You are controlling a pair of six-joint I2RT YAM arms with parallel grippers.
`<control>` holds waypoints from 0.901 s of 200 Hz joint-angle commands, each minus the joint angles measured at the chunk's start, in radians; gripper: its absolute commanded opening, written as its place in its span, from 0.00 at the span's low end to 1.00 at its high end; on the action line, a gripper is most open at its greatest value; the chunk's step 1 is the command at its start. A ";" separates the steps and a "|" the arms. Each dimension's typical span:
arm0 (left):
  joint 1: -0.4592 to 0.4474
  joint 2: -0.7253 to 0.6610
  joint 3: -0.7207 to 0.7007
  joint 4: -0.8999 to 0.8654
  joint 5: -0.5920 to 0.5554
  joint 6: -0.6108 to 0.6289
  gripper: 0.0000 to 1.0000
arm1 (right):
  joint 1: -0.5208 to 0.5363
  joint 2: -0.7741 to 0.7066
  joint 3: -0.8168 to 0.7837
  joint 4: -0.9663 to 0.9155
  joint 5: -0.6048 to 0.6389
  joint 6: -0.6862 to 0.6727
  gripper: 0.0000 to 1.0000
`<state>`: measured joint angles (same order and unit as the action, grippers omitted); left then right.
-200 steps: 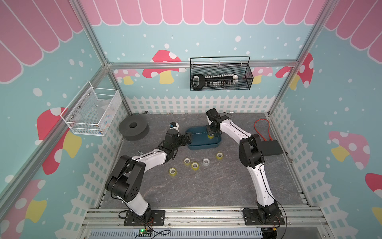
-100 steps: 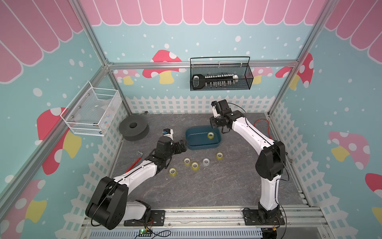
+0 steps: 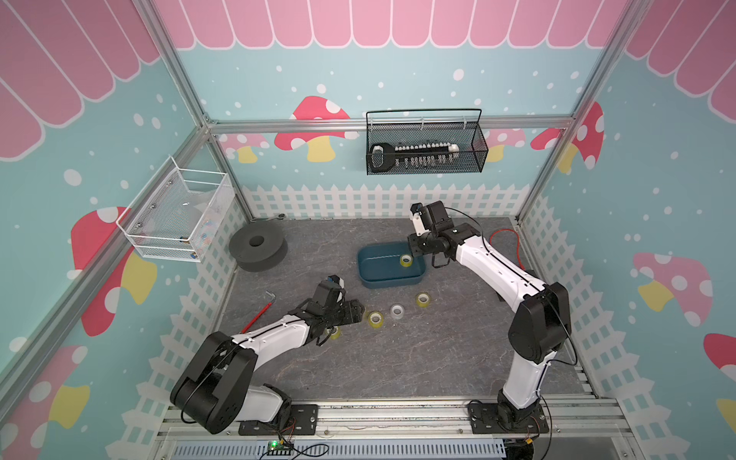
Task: Put the transparent tape into the storage box
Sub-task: Pick up the tape from the center of the board.
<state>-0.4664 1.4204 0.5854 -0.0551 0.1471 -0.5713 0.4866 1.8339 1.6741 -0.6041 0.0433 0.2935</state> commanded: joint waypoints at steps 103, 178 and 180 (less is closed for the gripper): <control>-0.031 0.137 0.157 -0.061 -0.130 0.063 0.70 | 0.019 -0.077 -0.076 0.052 0.018 0.038 0.35; -0.055 0.130 0.163 -0.130 -0.208 0.080 0.58 | 0.019 -0.087 -0.094 0.058 0.033 0.036 0.35; -0.055 0.128 0.164 -0.132 -0.211 0.080 0.58 | 0.019 -0.087 -0.095 0.058 0.033 0.035 0.35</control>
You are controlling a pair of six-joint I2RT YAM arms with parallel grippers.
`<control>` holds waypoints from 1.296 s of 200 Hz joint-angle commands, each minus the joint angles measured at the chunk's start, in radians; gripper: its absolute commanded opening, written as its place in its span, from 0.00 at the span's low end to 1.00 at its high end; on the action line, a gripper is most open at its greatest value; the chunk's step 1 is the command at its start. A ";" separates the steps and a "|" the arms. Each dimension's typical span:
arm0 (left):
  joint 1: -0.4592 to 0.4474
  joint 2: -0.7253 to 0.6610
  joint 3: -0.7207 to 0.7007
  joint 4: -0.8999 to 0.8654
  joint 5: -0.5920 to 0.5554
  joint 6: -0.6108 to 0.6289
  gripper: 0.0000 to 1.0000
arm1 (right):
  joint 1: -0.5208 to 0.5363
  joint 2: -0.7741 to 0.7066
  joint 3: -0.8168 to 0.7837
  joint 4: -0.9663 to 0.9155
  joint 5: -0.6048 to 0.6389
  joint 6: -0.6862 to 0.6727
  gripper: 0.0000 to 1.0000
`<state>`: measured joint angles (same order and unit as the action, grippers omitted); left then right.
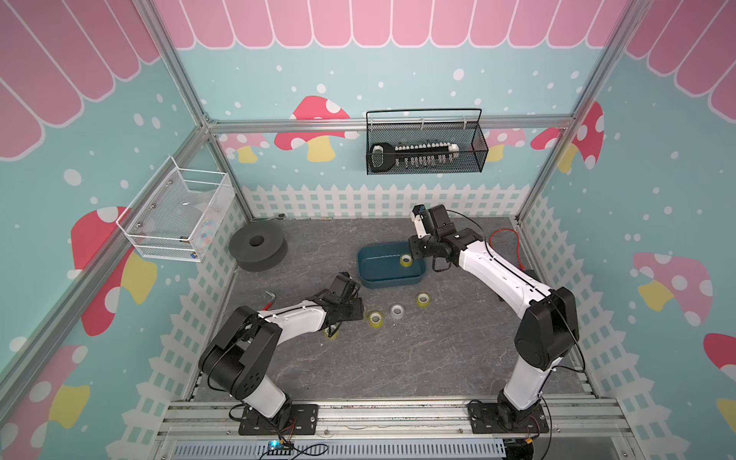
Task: Put the transparent tape into the storage box
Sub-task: Pick up the tape from the center of the board, then place the tape in the storage box.
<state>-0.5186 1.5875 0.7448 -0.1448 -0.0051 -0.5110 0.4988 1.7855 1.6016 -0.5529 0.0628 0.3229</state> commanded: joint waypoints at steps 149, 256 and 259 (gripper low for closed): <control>-0.042 0.092 0.073 -0.049 -0.041 0.039 0.31 | 0.007 -0.046 -0.049 0.008 0.039 0.008 0.34; -0.043 -0.065 0.185 -0.186 -0.127 0.076 0.00 | 0.006 -0.049 -0.037 0.011 0.040 0.003 0.33; -0.043 -0.073 0.197 -0.193 -0.127 0.079 0.00 | 0.006 -0.048 -0.036 0.011 0.042 0.001 0.33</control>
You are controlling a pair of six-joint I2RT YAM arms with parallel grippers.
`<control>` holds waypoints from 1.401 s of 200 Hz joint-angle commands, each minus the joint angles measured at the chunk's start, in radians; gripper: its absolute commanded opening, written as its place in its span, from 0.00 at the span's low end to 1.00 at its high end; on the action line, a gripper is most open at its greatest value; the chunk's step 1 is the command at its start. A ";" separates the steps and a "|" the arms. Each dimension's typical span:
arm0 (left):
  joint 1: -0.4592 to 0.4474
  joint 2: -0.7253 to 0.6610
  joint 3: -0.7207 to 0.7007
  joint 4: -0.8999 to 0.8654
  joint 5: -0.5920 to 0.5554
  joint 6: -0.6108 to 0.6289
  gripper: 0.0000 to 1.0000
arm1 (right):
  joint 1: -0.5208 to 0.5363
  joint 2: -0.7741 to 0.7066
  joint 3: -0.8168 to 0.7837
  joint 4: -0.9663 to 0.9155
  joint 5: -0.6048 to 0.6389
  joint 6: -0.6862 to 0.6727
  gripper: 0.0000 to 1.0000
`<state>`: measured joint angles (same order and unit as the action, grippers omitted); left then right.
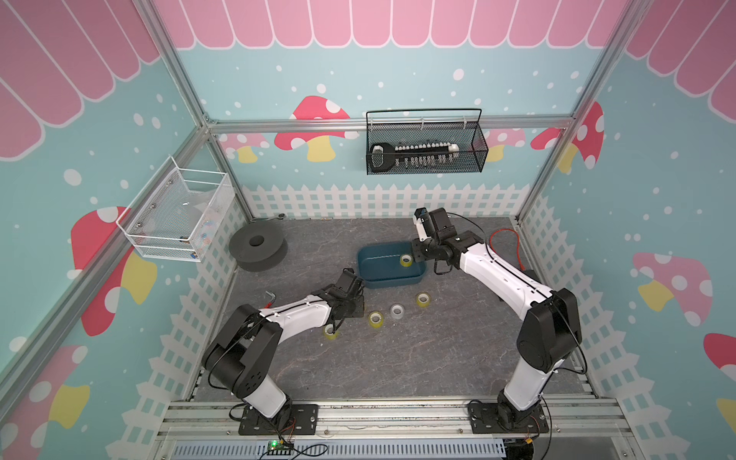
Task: Put the transparent tape into the storage box
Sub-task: Place the tape in the storage box.
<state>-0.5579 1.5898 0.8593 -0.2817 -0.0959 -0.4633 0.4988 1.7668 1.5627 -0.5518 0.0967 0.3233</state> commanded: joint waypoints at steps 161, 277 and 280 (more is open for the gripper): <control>0.008 0.349 0.672 -0.086 0.053 0.139 0.00 | -0.044 -0.005 0.018 0.025 -0.043 -0.006 0.65; 0.059 0.630 0.867 -0.101 0.135 0.123 0.00 | -0.112 -0.059 -0.089 0.047 -0.056 -0.001 0.65; 0.058 0.635 0.873 -0.101 0.139 0.121 0.00 | -0.112 -0.059 -0.091 0.047 -0.058 -0.001 0.65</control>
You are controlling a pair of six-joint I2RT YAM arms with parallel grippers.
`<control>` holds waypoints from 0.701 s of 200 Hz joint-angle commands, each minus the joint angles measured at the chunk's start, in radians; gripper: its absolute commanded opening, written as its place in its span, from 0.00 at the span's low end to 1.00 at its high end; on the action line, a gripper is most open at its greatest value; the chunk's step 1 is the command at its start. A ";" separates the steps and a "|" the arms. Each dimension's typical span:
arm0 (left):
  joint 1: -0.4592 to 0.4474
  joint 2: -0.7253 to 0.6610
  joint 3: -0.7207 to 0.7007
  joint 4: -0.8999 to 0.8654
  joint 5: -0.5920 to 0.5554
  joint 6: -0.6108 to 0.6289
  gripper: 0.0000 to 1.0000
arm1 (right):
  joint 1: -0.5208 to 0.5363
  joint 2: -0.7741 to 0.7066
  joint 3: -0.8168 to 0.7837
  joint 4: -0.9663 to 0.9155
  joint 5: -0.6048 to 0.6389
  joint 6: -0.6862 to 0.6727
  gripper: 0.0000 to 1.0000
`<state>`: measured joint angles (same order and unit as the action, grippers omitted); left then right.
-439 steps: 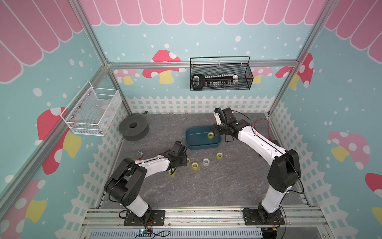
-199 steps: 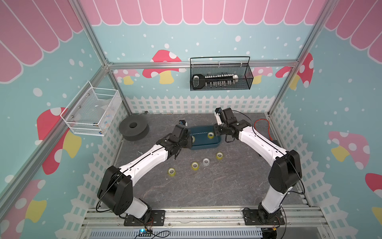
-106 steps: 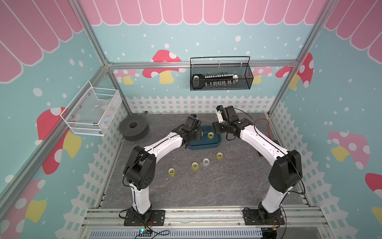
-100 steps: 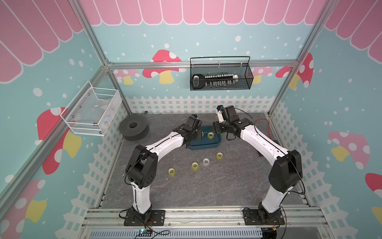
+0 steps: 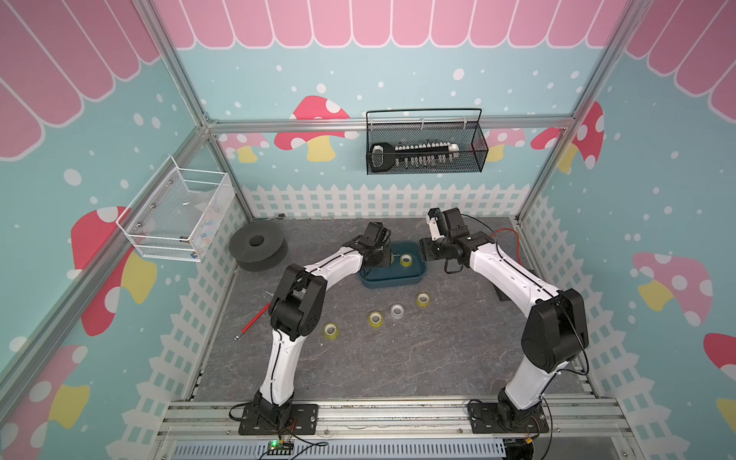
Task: Put the transparent tape into the storage box
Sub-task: Place the tape in the storage box.
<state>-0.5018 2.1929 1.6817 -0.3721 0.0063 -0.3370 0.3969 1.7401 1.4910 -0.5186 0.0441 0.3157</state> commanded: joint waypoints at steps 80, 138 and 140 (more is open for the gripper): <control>-0.006 0.109 0.104 -0.029 0.034 -0.033 0.00 | -0.013 -0.006 -0.019 0.023 -0.024 0.000 0.65; -0.009 0.151 0.152 -0.053 0.031 -0.043 0.07 | -0.016 0.001 -0.020 0.025 -0.025 -0.007 0.65; -0.009 0.152 0.153 -0.054 0.031 -0.043 0.07 | -0.016 0.002 -0.021 0.025 -0.026 -0.007 0.65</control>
<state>-0.5072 2.3169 1.8023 -0.3981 0.0315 -0.3637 0.3859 1.7344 1.4830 -0.5072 0.0254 0.3149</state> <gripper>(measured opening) 0.068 0.645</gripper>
